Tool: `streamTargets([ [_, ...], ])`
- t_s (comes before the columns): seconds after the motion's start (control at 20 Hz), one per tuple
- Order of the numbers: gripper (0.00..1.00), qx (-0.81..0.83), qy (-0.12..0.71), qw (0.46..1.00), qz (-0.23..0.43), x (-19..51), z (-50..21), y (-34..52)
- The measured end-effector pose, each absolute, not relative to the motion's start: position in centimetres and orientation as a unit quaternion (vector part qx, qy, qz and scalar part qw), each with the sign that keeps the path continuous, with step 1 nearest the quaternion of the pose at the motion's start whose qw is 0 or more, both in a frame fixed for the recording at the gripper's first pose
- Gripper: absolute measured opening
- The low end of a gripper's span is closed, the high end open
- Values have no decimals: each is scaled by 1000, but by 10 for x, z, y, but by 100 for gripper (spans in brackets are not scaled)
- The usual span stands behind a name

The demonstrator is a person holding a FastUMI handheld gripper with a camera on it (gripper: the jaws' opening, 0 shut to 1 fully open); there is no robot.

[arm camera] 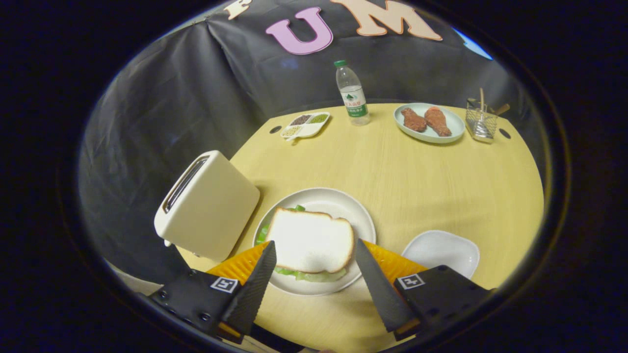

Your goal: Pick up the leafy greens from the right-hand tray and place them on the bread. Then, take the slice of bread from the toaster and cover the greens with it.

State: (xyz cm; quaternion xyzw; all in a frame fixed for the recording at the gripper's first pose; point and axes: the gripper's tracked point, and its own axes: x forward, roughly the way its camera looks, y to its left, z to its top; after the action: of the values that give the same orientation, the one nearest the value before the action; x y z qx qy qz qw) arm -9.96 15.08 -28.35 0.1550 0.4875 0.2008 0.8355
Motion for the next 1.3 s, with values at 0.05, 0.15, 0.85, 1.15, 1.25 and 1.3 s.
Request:
streamTargets([
  [0.05, 100, 149, 478, 842, 201, -99, -279, 145],
  [0.15, 100, 145, 450, 858, 201, -96, -269, 142],
  [0.85, 100, 92, 231, 963, 106, -59, -120, 19],
  [1.15, 100, 82, 149, 984, 49, -49, -71, -31],
  [1.25, 100, 79, 130, 988, 31, -49, -60, -45],
  [1.3, 100, 79, 120, 989, 22, -48, -55, -52],
])
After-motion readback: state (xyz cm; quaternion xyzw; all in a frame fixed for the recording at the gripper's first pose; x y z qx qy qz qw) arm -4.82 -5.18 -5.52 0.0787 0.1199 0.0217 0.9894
